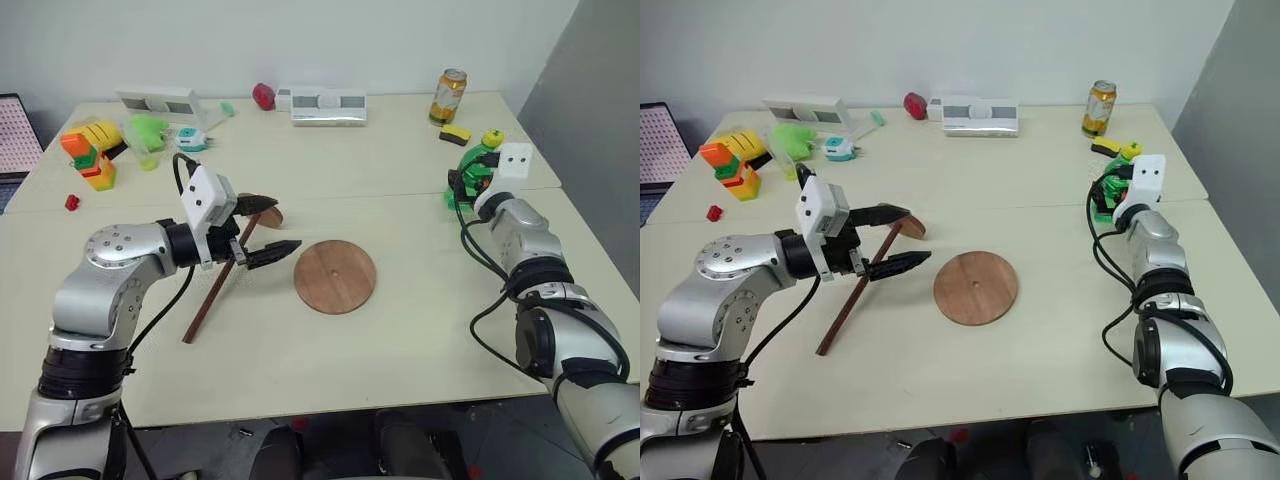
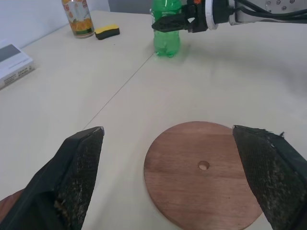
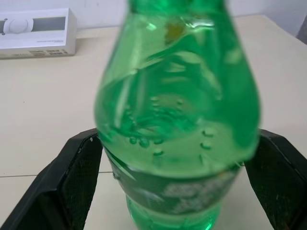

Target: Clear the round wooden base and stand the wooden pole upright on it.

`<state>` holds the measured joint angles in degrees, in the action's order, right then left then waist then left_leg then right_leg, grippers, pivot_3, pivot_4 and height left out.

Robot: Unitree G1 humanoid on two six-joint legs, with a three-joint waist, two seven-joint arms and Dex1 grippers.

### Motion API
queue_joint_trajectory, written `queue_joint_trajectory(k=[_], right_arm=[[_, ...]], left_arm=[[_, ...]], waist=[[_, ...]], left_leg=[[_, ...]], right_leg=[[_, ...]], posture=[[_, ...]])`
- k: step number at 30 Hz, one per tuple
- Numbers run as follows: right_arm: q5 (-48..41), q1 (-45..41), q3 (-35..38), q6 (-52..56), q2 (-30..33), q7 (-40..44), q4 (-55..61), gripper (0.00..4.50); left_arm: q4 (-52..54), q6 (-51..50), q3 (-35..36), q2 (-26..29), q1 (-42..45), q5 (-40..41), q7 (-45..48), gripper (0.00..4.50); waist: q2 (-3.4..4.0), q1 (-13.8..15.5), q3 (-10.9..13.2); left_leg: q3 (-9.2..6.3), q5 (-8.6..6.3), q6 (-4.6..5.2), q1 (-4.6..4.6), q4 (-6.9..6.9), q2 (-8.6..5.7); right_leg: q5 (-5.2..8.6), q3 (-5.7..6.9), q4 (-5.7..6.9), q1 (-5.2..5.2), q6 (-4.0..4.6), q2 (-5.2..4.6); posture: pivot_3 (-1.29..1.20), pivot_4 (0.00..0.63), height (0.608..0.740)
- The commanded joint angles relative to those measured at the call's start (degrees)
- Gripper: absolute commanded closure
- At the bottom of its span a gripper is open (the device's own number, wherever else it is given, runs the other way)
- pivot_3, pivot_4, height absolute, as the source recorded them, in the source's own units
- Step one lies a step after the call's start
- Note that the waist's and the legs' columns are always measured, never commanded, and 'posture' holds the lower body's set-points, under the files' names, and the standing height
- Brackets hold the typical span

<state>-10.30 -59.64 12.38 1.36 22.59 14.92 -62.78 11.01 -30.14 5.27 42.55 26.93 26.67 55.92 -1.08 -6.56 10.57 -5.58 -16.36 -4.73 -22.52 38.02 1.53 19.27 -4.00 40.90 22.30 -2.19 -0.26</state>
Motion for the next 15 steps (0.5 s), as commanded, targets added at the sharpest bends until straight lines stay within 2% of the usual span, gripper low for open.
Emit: queue_joint_trajectory(k=[1, 6, 15], right_arm=[[-1.1, -0.5, 1.5, 0.7, 1.4, 1.5, 3.1, 0.10], [-1.4, 5.6, -0.5, 9.9, 2.2, 5.4, 16.3, 0.10], [-8.0, 21.3, 0.6, 41.6, 9.0, 8.5, 53.1, 0.10]], left_arm=[[1.2, 0.4, 0.8, 0.9, 1.4, 0.9, 0.6, 0.00], [-0.2, 0.8, -0.3, 0.8, 3.1, 0.4, 1.8, 0.00], [-2.6, 1.3, -1.2, 1.1, 4.8, -0.4, 3.1, 0.00]], waist=[[0.00, 0.0, 0.0], [0.01, 0.1, 0.0], [0.03, 1.0, 0.0]], left_leg=[[0.00, 0.00, 0.00, 0.00, 0.00, 0.00], [-0.01, 0.00, 0.00, -0.01, 0.00, 0.00], [-0.06, 0.00, 0.01, -0.07, 0.04, -0.01]], right_leg=[[0.00, 0.00, 0.00, 0.00, 0.00, 0.00], [0.00, 0.01, 0.00, 0.00, 0.00, 0.00], [0.00, 0.04, 0.00, 0.00, 0.00, -0.01]], posture=[[0.00, 0.150, 0.740], [0.00, 0.150, 0.740], [0.00, 0.150, 0.740]])
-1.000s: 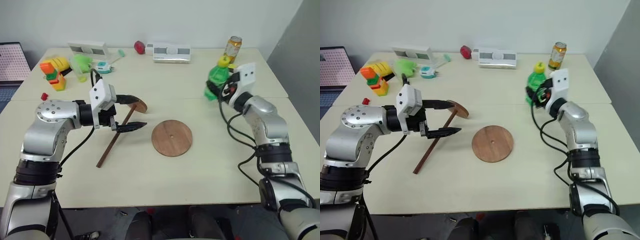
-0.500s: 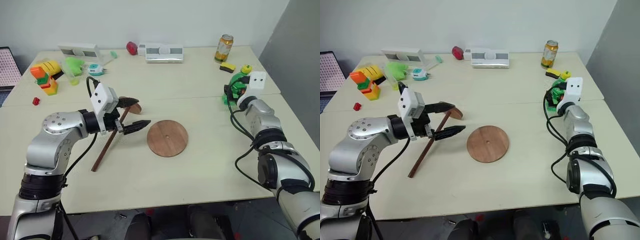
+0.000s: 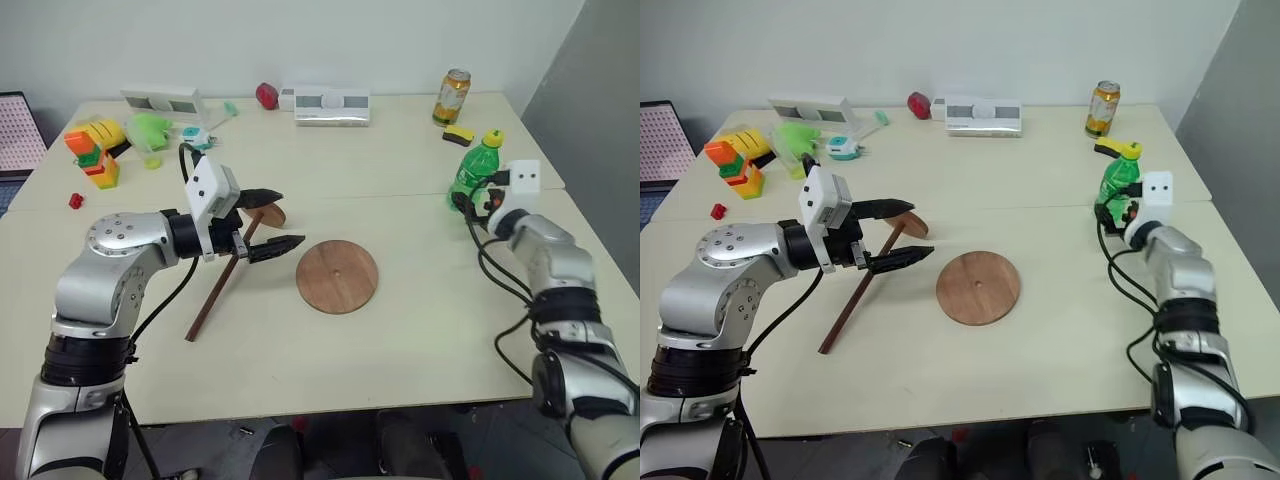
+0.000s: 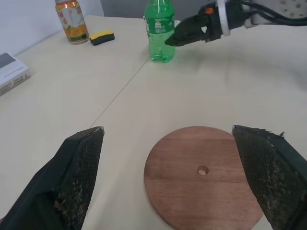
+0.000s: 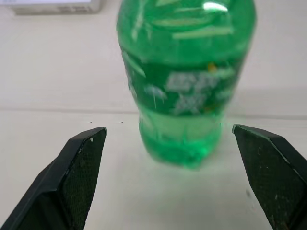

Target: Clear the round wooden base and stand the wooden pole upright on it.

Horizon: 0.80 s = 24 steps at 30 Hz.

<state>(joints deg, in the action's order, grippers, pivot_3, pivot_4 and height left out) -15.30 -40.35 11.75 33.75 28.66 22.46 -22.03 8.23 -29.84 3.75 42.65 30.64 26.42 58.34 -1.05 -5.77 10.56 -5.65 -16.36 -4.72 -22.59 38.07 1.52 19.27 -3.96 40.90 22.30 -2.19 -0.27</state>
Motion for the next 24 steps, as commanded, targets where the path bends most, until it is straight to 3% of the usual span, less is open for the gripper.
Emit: queue_joint_trajectory(k=[1, 4, 7, 11, 14, 19, 24], right_arm=[[-4.5, 3.0, 1.7, 13.1, 4.0, 1.3, 15.7, 0.10], [-7.4, 5.0, 1.3, 21.2, 7.1, 3.4, 22.9, 0.10], [-17.3, 8.6, -2.0, 29.2, 15.2, 16.4, 36.4, 0.10], [-26.1, 9.4, -1.8, 31.6, 19.3, 24.8, 43.9, 0.10], [-30.4, 9.1, -3.8, 30.9, 21.8, 31.5, 47.5, 0.10], [-30.8, 9.1, -8.4, 27.5, 23.6, 36.7, 49.7, 0.10], [-30.0, 7.7, -12.2, 24.0, 23.1, 39.3, 50.5, 0.10]], left_arm=[[0.0, 0.9, 0.3, 1.0, 1.1, -0.4, 0.4, 0.00], [-0.5, -0.1, 0.0, 1.5, 1.4, -0.8, 0.2, 0.00], [-1.1, -5.6, -1.6, 6.0, 1.4, -2.7, 0.5, 0.00], [-1.6, -13.8, -5.6, 12.2, 2.6, -4.7, 1.4, 0.00], [-4.9, -26.2, -12.2, 15.3, 9.2, -7.8, 0.2, 0.00], [-8.2, -38.1, -21.6, 14.2, 18.6, -9.6, 1.3, 0.00], [-17.4, -45.1, -33.5, 9.1, 28.6, -12.8, 2.6, 0.00]], waist=[[0.00, 0.2, 0.0], [0.00, 0.3, 0.0], [0.01, 0.9, 0.0], [0.02, 0.8, 0.0], [0.01, 1.2, 0.0], [-0.01, 1.9, 0.0], [-0.01, 2.2, 0.0]], left_leg=[[-0.01, 0.00, 0.00, 0.01, 0.00, 0.00], [0.01, -0.01, 0.02, 0.05, 0.01, 0.01], [-0.05, -0.12, 0.22, 0.03, 0.00, -0.02], [-0.10, -0.16, 0.28, 0.04, -0.04, 0.00], [-0.26, -0.16, 0.29, 0.02, 0.05, -0.06], [-0.45, -0.15, 0.29, -0.12, 0.16, -0.11], [-0.49, -0.15, 0.27, -0.14, 0.15, -0.10]], right_leg=[[0.00, 0.00, 0.00, 0.00, 0.00, 0.00], [0.00, -0.04, 0.03, -0.01, 0.00, 0.04], [0.00, 0.01, 0.02, 0.00, 0.00, 0.04], [0.00, 0.03, -0.06, -0.02, 0.00, 0.10], [0.01, 0.16, -0.04, -0.10, -0.01, 0.10], [0.01, 0.36, -0.09, -0.13, -0.01, 0.08], [0.01, 0.41, -0.07, -0.09, -0.01, 0.10]], posture=[[0.00, 0.150, 0.740], [0.00, 0.150, 0.740], [0.00, 0.150, 0.740], [0.00, 0.150, 0.740], [0.00, 0.150, 0.740], [0.00, 0.150, 0.740], [0.00, 0.150, 0.740]])
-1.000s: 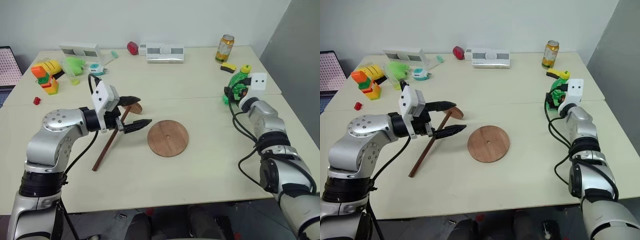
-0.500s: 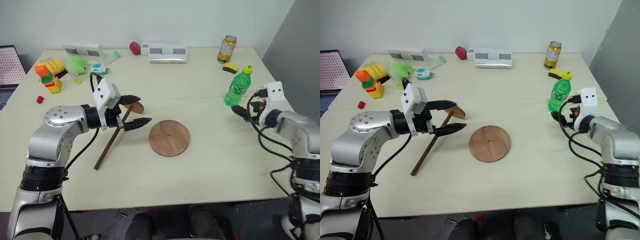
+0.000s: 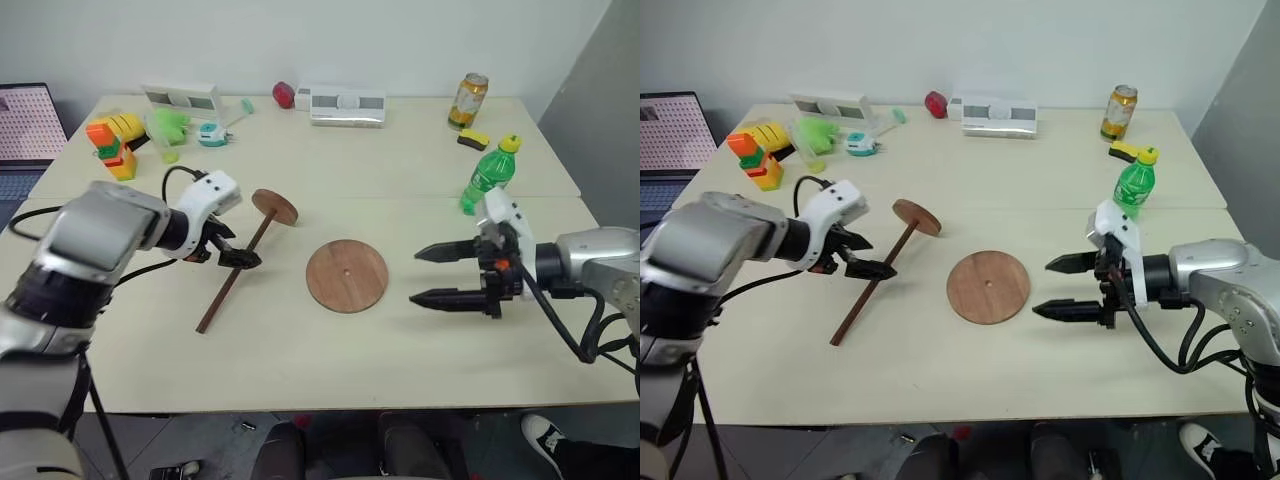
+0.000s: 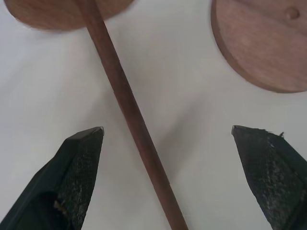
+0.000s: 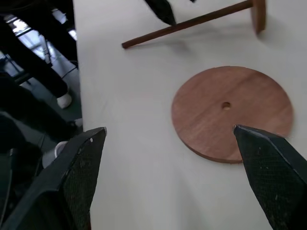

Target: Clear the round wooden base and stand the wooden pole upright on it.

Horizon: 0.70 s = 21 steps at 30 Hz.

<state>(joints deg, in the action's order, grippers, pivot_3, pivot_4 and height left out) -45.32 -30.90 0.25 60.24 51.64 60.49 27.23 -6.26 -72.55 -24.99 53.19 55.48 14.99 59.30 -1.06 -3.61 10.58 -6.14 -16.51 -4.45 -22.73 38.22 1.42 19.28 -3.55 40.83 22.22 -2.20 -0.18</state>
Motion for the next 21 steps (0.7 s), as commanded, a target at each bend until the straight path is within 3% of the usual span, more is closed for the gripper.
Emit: queue_joint_trajectory(k=[1, 3, 7, 16, 21], right_arm=[[0.2, -2.1, -1.0, -2.9, -0.2, 1.1, 1.0, 0.10], [0.4, -2.4, -1.3, -3.7, -0.8, 0.8, 0.7, 0.10], [-0.5, -2.7, -1.1, -3.8, -1.9, -0.2, 0.6, 0.00], [-0.2, -1.8, -1.1, -4.1, -2.7, -1.7, 0.8, 0.00], [0.0, -1.8, -1.6, -4.4, -2.8, -2.0, 0.5, 0.00]], left_arm=[[-3.7, -2.3, -7.1, -1.9, 4.4, -2.0, 2.1, 0.00], [-5.0, -1.6, -11.2, -2.3, 5.1, -3.5, 3.0, 0.00], [-11.7, 1.3, -14.5, -4.0, 6.6, -7.0, 2.6, 0.73], [-17.7, 7.4, -17.3, -5.7, 9.2, -11.8, 7.4, 2.89], [-19.1, 8.7, -17.4, -6.3, 9.5, -14.1, 9.0, 3.86]], waist=[[0.00, 0.0, 0.0], [0.00, -0.1, 0.0], [0.00, -0.2, 0.0], [0.00, 0.0, 0.0], [0.00, 0.0, 0.0]], left_leg=[[0.01, 0.00, -0.01, 0.00, 0.00, 0.00], [0.02, 0.01, -0.02, -0.01, -0.01, 0.01], [0.01, 0.12, -0.22, 0.00, -0.03, 0.04], [0.00, 0.13, -0.23, -0.01, 0.00, 0.02], [0.00, 0.13, -0.22, -0.02, 0.00, 0.02]], right_leg=[[0.00, -0.01, 0.00, 0.00, 0.00, 0.00], [0.00, -0.03, -0.01, 0.02, 0.00, 0.00], [0.01, -0.03, 0.00, 0.05, 0.01, 0.01], [0.01, -0.03, 0.01, 0.03, 0.01, -0.01], [0.01, -0.03, 0.00, 0.04, 0.01, -0.02]], posture=[[0.00, 0.150, 0.740], [0.00, 0.150, 0.740], [0.00, 0.150, 0.740], [0.00, 0.150, 0.740], [0.00, 0.150, 0.740]])
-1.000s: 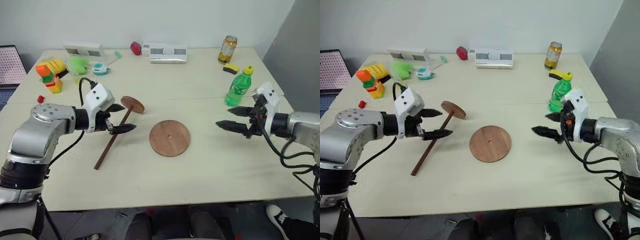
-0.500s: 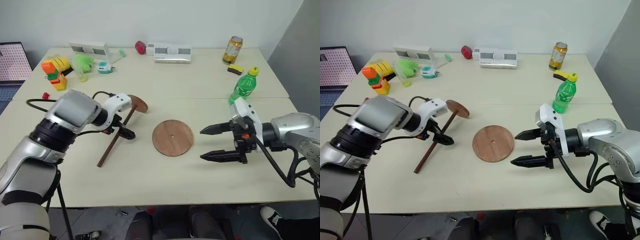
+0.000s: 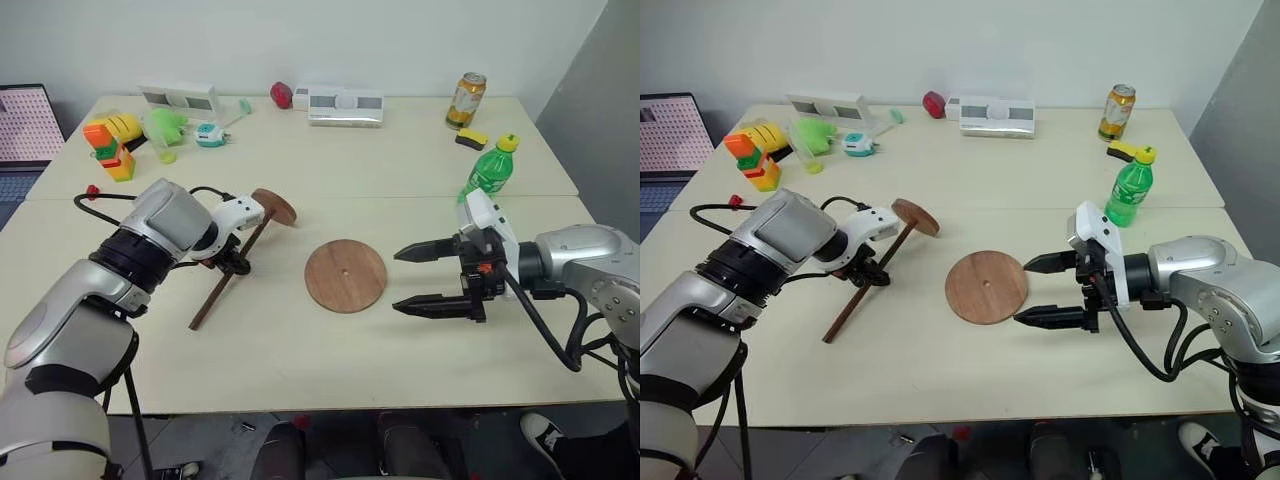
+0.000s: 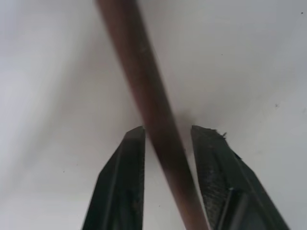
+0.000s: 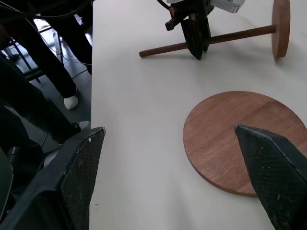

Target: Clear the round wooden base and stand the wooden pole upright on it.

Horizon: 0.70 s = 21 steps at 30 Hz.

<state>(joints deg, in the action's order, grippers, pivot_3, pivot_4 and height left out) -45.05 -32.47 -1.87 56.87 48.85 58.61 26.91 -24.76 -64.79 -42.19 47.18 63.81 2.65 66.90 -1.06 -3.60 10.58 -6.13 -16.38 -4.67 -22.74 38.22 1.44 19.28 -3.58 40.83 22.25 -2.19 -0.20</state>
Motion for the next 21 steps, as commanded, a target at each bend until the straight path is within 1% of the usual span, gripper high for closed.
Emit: queue_joint_trajectory(k=[1, 2, 4, 6, 7, 9, 11, 12, 14, 16, 17, 18, 20, 21], right_arm=[[-0.2, -0.2, 0.4, -1.1, -0.1, -0.2, 0.8, 0.00], [-0.1, -0.3, 0.2, -1.2, -0.2, -0.3, 0.7, 0.00], [0.2, -0.3, 0.0, -1.4, -0.5, -0.5, 0.4, 0.00], [0.4, -0.2, 0.0, -1.5, -0.8, -0.8, 0.4, 0.00], [0.4, -0.1, 0.1, -1.6, -0.8, -1.0, 0.4, 0.00], [0.9, 0.3, 0.2, -1.9, -1.0, -1.4, 0.7, 0.00], [1.0, 1.4, 0.4, -1.9, -0.9, -2.1, 1.6, 0.00], [1.0, 1.9, 0.6, -1.9, -0.9, -2.6, 2.1, 0.00], [0.9, 3.2, 0.9, -2.1, -1.1, -3.5, 3.0, 0.00], [1.0, 4.2, 1.1, -2.7, -1.5, -4.3, 3.5, 0.00], [1.0, 4.5, 1.2, -3.0, -1.6, -4.6, 3.7, 0.00], [1.0, 4.8, 1.4, -3.2, -1.7, -5.0, 3.8, 0.00], [1.7, 5.8, 1.8, -4.6, -2.4, -5.8, 3.9, 0.00], [2.7, 6.4, 1.8, -6.0, -2.6, -6.2, 3.7, 0.00]], left_arm=[[-0.6, 1.1, -0.2, -0.4, 1.3, -2.1, 1.7, 3.98], [-0.9, 1.3, 0.0, -0.5, 1.6, -2.4, 1.9, 4.20], [-1.6, 1.7, 0.7, -0.9, 2.0, -2.9, 2.0, 4.22], [-2.6, 3.3, 4.1, -1.5, 2.0, -3.1, -0.5, 4.22], [-3.0, 4.9, 7.0, -2.1, 1.9, -2.9, -3.0, 4.22], [-3.7, 8.6, 14.9, -3.5, 1.9, -0.8, -8.0, 4.22], [-2.9, 11.6, 25.4, -5.5, 1.8, 2.3, -14.5, 4.22], [-1.2, 14.5, 29.6, -6.0, 1.0, 3.8, -16.3, 4.22], [3.4, 18.7, 36.5, -7.2, -1.7, 7.7, -16.7, 4.22], [7.8, 24.1, 43.7, -10.6, -4.4, 10.5, -21.5, 4.22], [9.5, 26.4, 46.0, -12.0, -5.3, 11.0, -23.6, 4.22], [11.5, 26.5, 47.2, -12.8, -6.3, 12.4, -23.2, 4.22], [17.1, 24.2, 50.7, -16.4, -8.5, 21.4, -17.9, 4.22], [20.1, 24.9, 50.6, -17.9, -10.3, 24.1, -15.6, 4.22]], waist=[[0.00, 0.0, 0.0], [0.00, 0.0, 0.0], [0.00, 0.0, 0.0], [0.00, 0.1, 0.0], [0.00, 0.2, 0.0], [-0.01, 0.3, 0.0], [-0.03, 0.4, 0.0], [-0.03, 0.4, 0.0], [-0.03, 0.4, 0.0], [-0.03, 0.4, 0.0], [-0.02, 0.5, 0.0], [-0.03, 0.6, 0.0], [-0.03, 0.5, 0.0], [-0.03, 0.5, 0.0]], left_leg=[[-0.01, 0.00, 0.00, 0.00, 0.00, 0.00], [-0.01, 0.00, 0.00, 0.00, 0.00, 0.00], [-0.01, 0.00, 0.00, 0.00, 0.00, 0.00], [-0.01, 0.00, 0.00, 0.00, 0.00, 0.00], [-0.01, 0.00, 0.00, 0.00, 0.00, 0.00], [-0.04, 0.00, 0.00, -0.05, 0.05, 0.00], [-0.10, 0.00, 0.00, -0.14, 0.17, 0.02], [-0.14, 0.00, 0.00, -0.21, 0.25, 0.04], [-0.11, -0.01, 0.00, -0.22, 0.30, 0.03], [-0.09, 0.00, 0.00, -0.23, 0.33, 0.07], [-0.08, 0.00, -0.01, -0.21, 0.35, 0.11], [-0.08, 0.00, -0.01, -0.23, 0.48, 0.12], [-0.06, 0.00, -0.01, -0.24, 0.52, 0.03], [-0.05, 0.00, -0.01, -0.21, 0.54, -0.03]], right_leg=[[0.00, 0.00, 0.00, 0.00, 0.00, 0.00], [0.00, 0.00, 0.00, 0.00, 0.00, 0.00], [0.00, 0.00, 0.00, 0.00, 0.00, 0.00], [0.00, 0.01, 0.00, 0.00, 0.00, 0.00], [0.00, 0.01, 0.00, 0.00, 0.00, 0.00], [0.00, 0.03, 0.00, 0.02, 0.00, -0.02], [0.00, 0.08, 0.00, 0.04, 0.00, -0.06], [0.00, 0.13, -0.02, 0.06, 0.00, -0.08], [0.00, 0.10, 0.01, 0.06, 0.00, -0.11], [0.00, 0.09, 0.01, 0.06, 0.00, -0.19], [0.00, 0.09, 0.02, 0.06, -0.01, -0.24], [0.00, 0.09, 0.05, 0.05, -0.01, -0.31], [-0.01, 0.07, 0.10, 0.02, -0.03, -0.31], [-0.01, 0.05, 0.12, -0.01, -0.04, -0.31]], posture=[[0.00, 0.150, 0.740], [0.00, 0.150, 0.740], [0.00, 0.150, 0.740], [0.00, 0.150, 0.740], [0.00, 0.150, 0.740], [0.00, 0.150, 0.740], [0.00, 0.150, 0.740], [0.00, 0.150, 0.740], [0.00, 0.150, 0.740], [0.00, 0.150, 0.740], [0.00, 0.150, 0.740], [0.00, 0.150, 0.740], [0.00, 0.150, 0.740], [0.00, 0.150, 0.740]])
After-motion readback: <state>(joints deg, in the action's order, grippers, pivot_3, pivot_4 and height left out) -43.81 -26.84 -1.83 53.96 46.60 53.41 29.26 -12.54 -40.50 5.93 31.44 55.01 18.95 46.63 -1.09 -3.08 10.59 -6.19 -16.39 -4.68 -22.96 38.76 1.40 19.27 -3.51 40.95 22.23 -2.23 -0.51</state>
